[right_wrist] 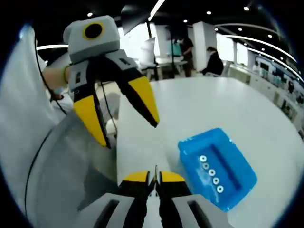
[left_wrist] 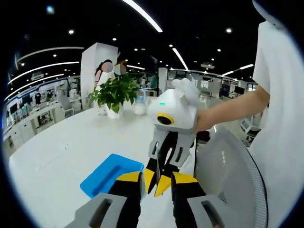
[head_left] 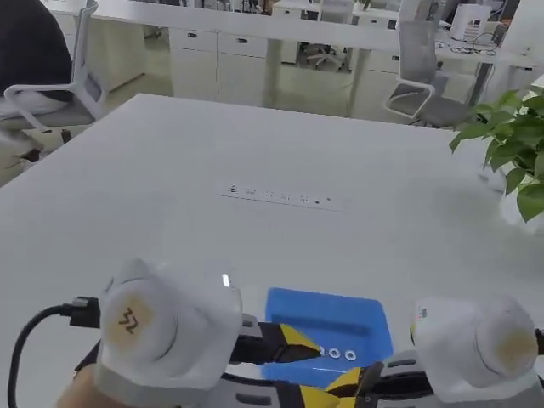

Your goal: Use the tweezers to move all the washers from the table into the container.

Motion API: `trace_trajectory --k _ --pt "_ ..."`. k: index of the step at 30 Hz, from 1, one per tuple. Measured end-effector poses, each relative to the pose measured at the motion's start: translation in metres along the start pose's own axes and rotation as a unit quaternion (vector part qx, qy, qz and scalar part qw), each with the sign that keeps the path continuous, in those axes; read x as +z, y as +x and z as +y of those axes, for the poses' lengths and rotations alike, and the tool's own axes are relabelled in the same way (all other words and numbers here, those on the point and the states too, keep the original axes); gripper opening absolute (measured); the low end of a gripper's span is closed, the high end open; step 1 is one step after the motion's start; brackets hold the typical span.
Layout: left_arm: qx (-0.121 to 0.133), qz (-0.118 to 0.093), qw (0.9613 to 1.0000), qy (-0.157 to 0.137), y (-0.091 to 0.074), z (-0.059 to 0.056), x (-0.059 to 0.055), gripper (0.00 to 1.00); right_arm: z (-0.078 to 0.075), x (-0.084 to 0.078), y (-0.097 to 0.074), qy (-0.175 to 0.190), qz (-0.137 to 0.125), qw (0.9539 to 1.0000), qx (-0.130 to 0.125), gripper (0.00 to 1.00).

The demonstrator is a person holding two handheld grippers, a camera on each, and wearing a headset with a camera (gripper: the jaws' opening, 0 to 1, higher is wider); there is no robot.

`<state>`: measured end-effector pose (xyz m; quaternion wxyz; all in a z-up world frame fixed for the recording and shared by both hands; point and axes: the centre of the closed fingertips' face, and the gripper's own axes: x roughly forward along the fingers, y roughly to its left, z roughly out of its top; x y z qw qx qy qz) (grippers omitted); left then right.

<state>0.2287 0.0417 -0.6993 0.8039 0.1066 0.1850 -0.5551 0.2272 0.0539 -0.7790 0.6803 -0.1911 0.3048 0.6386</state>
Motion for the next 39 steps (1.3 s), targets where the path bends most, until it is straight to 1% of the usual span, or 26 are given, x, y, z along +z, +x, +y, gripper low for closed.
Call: trace_trajectory --k 3,4,5,9,11,13,18,24,30,31,34,39 --pt "-0.011 0.000 0.9999 -0.002 0.004 -0.002 0.003 0.20 0.004 -0.007 0.002 -0.030 0.031 0.9989 0.018 0.04" --pt "-0.016 0.003 0.9999 -0.001 0.007 -0.003 0.003 0.20 0.004 -0.010 0.003 -0.048 0.045 0.9976 0.022 0.04" --pt "-0.018 0.004 0.9998 0.002 0.008 -0.004 0.004 0.19 0.005 -0.012 0.004 -0.059 0.053 0.9965 0.026 0.04" --pt "-0.030 0.010 0.9995 0.008 0.012 -0.009 0.004 0.16 0.010 -0.012 0.007 -0.083 0.071 0.9933 0.039 0.04" --pt "-0.035 0.013 0.9993 0.008 0.014 -0.011 0.003 0.13 0.010 -0.015 0.009 -0.101 0.084 0.9906 0.038 0.04" --pt "-0.041 0.016 0.9990 0.009 0.017 -0.012 0.002 0.08 0.011 -0.016 0.010 -0.110 0.091 0.9890 0.038 0.04" --pt "-0.049 0.024 0.9984 0.015 0.021 -0.012 -0.001 0.00 0.015 -0.018 0.015 -0.117 0.096 0.9874 0.048 0.04" --pt "-0.054 0.025 0.9981 0.017 0.022 -0.010 0.001 0.00 0.013 -0.014 0.012 -0.118 0.091 0.9879 0.043 0.04" --pt "-0.056 0.033 0.9968 0.046 0.022 -0.010 0.000 0.00 0.012 -0.016 0.010 -0.112 0.088 0.9889 0.042 0.04" --pt "-0.060 0.034 0.9965 0.047 0.022 -0.012 -0.001 0.00 0.012 -0.016 0.010 -0.110 0.087 0.9893 0.041 0.05" --pt "-0.058 0.042 0.9961 0.052 0.020 -0.010 -0.003 0.00 0.012 -0.017 0.007 -0.103 0.081 0.9906 0.040 0.05" --pt "-0.060 0.050 0.9959 0.045 0.013 -0.007 -0.008 0.00 0.010 -0.016 0.003 -0.088 0.067 0.9932 0.037 0.05"
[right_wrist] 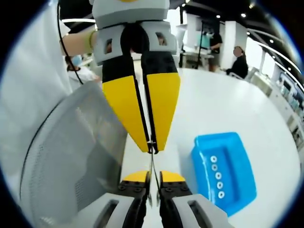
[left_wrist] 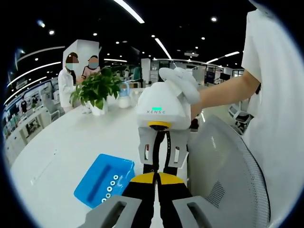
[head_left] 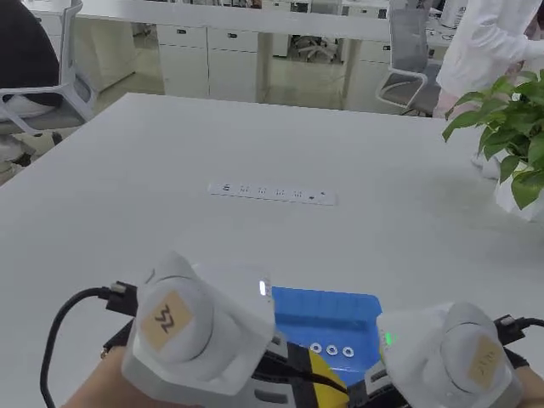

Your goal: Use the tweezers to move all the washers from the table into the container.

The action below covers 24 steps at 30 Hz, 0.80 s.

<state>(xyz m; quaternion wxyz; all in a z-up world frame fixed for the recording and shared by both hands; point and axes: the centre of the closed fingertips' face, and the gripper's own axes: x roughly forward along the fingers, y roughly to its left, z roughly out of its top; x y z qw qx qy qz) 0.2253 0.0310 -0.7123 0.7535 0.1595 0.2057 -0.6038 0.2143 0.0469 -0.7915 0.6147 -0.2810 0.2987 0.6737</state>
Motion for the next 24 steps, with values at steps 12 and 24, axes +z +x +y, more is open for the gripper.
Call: trace_trajectory --k 12,24 --pt "-0.008 0.064 0.9979 0.005 -0.004 -0.001 -0.037 0.00 0.000 -0.001 -0.004 0.021 -0.035 0.9991 -0.005 0.05" --pt "-0.019 0.118 0.9928 -0.009 0.009 -0.004 -0.081 0.00 -0.003 -0.029 0.018 -0.009 0.017 0.9996 -0.022 0.03"
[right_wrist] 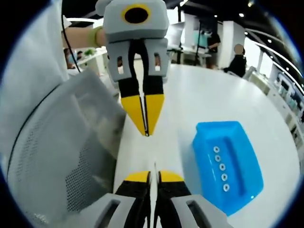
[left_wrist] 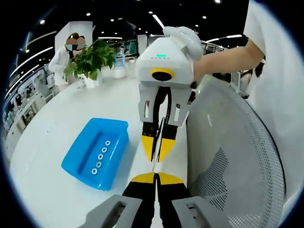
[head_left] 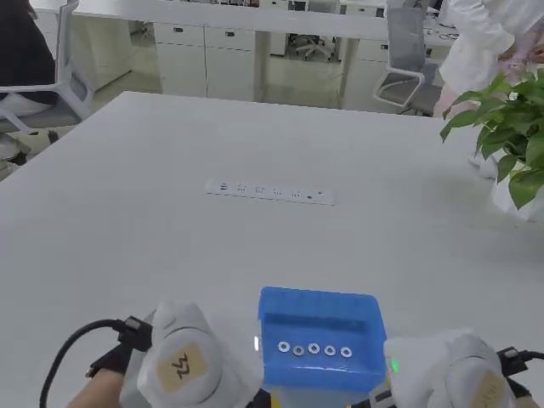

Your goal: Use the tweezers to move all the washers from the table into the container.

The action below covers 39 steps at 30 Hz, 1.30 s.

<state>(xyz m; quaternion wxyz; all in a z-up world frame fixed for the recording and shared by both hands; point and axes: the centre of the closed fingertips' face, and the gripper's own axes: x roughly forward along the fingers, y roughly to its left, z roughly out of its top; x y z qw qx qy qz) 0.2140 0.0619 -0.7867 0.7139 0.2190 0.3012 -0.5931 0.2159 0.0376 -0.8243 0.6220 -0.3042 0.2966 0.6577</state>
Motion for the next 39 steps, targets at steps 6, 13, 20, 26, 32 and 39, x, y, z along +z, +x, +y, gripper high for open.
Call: trace_trajectory --k 6,13,20,26,32,39 --pt "0.026 -0.020 0.9994 -0.011 -0.008 0.013 0.000 0.00 -0.002 0.002 -0.002 0.009 -0.003 1.0000 0.000 0.03" --pt "0.021 -0.022 0.9994 -0.015 -0.009 0.010 0.000 0.00 0.001 0.002 0.000 -0.007 0.012 0.9999 0.002 0.02" --pt "0.020 -0.018 0.9995 -0.018 -0.008 0.007 -0.002 0.00 -0.003 0.008 -0.002 -0.012 0.022 0.9997 0.002 0.02" --pt "0.024 -0.024 0.9992 -0.020 -0.009 0.004 -0.003 0.00 -0.008 0.013 -0.005 -0.021 0.022 0.9995 -0.001 0.02" --pt "0.025 -0.026 0.9991 -0.022 -0.009 0.003 -0.002 0.02 -0.008 0.011 -0.004 -0.036 0.033 0.9988 0.002 0.02" --pt "0.032 -0.005 0.9992 -0.022 0.000 0.007 -0.012 0.05 -0.004 0.019 -0.007 -0.046 0.022 0.9987 0.002 0.02"
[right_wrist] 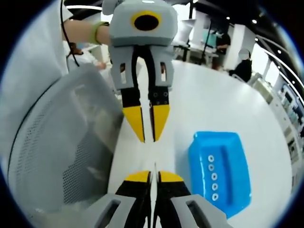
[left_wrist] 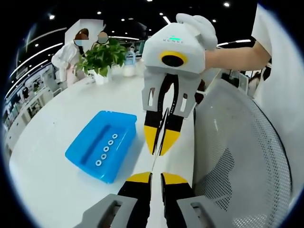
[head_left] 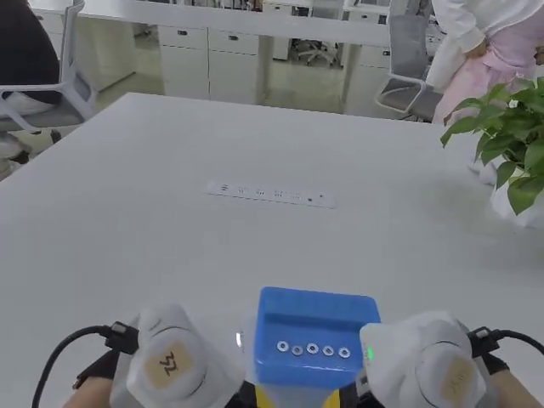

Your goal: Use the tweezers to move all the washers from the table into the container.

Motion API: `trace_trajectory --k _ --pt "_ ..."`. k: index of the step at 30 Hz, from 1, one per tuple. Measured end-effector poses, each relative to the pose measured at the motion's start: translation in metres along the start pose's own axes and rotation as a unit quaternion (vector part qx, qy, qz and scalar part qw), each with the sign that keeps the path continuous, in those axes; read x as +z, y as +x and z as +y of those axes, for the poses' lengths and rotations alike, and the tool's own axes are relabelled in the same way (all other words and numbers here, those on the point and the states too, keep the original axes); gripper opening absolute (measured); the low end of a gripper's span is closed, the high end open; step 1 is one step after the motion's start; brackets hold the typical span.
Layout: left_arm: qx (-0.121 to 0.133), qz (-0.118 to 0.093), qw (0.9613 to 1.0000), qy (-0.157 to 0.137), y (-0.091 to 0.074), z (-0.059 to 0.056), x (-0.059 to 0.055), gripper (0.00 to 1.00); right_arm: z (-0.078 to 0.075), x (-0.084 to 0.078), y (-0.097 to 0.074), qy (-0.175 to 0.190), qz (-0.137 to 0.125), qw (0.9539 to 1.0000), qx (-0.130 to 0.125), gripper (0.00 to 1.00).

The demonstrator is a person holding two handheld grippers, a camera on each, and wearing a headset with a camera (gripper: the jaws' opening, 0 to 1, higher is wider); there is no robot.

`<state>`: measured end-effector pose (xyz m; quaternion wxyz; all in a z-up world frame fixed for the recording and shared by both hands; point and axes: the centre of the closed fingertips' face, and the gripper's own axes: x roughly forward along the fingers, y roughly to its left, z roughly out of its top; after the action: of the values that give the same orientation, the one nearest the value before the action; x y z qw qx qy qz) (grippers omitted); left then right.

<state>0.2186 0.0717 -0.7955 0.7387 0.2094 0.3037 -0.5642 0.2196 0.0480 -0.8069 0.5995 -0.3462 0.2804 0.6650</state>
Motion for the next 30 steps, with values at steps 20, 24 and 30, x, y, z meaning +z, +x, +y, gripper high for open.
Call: trace_trajectory --k 20,24,30 --pt "-0.002 0.037 0.9979 0.053 0.013 -0.002 -0.008 0.00 0.004 0.003 0.005 -0.012 -0.009 0.9999 0.005 0.04" --pt "-0.008 0.049 0.9970 0.060 0.017 -0.004 -0.011 0.00 0.005 -0.010 0.015 -0.006 0.007 0.9999 0.005 0.04" --pt "-0.020 0.065 0.9954 0.068 0.021 -0.010 -0.013 0.00 0.010 -0.022 0.028 0.003 0.023 0.9997 0.009 0.05"
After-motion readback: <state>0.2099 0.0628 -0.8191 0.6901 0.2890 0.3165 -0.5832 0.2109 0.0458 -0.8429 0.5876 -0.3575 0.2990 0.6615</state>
